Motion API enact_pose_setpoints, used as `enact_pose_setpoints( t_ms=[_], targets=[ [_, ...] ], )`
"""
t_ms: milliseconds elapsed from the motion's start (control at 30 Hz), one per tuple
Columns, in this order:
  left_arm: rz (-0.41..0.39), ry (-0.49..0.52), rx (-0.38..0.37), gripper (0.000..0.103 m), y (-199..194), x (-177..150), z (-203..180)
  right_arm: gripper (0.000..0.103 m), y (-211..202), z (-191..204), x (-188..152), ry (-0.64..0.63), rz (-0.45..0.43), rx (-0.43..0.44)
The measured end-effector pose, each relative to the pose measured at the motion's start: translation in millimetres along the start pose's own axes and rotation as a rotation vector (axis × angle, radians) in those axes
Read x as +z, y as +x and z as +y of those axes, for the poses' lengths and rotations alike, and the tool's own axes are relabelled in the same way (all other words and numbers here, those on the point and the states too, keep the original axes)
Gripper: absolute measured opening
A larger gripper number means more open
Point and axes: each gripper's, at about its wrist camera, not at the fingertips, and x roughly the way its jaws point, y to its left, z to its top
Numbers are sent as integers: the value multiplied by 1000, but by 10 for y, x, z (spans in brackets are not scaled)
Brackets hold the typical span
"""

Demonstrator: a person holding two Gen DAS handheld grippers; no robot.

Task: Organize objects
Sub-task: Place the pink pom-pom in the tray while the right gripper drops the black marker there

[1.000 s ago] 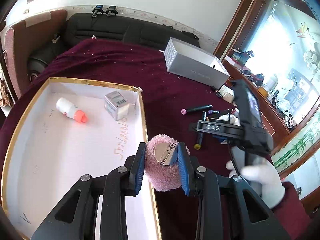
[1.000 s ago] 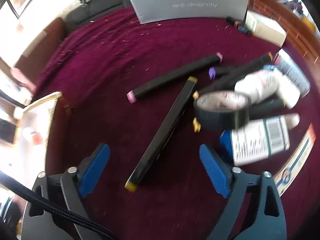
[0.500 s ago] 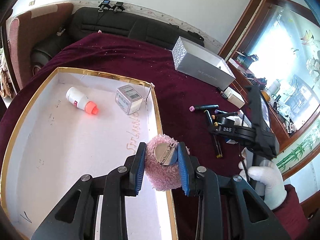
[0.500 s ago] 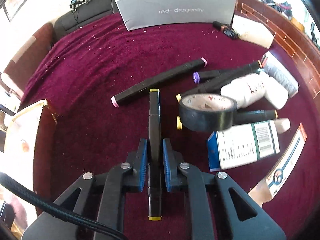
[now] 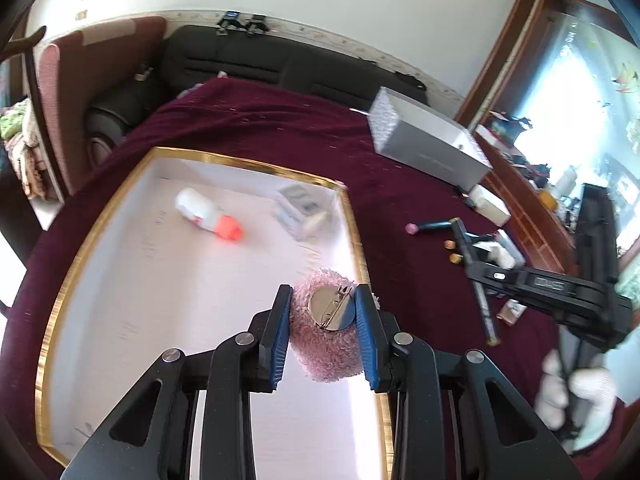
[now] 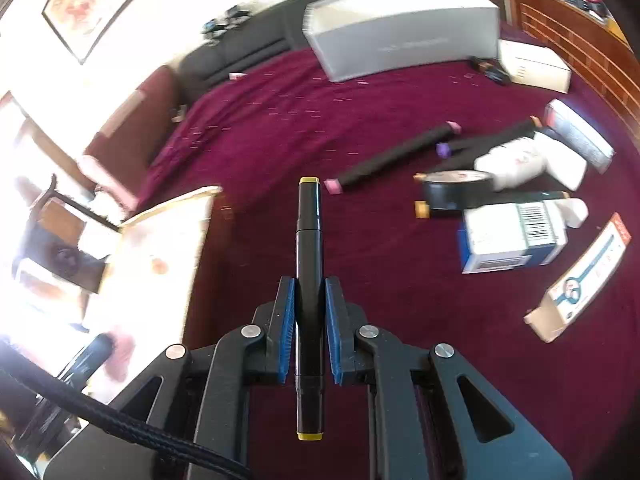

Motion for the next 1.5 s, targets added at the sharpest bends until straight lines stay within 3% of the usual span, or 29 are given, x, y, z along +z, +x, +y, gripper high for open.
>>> enact_pose_setpoints(
  t_ms=[167,333,500,700,1033,1267,1333,1500],
  targets=[
    [16,22,88,26,70,108,204,13,94,318,-18,-26,53,101],
    [66,13,126,26,281,208,434,13,342,680,-45,-64,118,171],
    [158,-24,138,26,593,263,640,13,617,1008,-86,-121,173,184],
    [193,-29,187,26,855,421,674,13,950,1181,-91,-156,219,146],
    [182,-36,205,27,955,508,733,13,1233,1180,-85,-158,260,96],
    [125,-53,243,30,773,504,769,13,1228,1222,-59,-189,249,78],
    [105,-54,257,39,692,498,775,13,1233,1228,-60,-193,246,77],
    [46,-39,283,48,477,496,748,14,1224,1262,-57,-200,233,82]
  ],
)
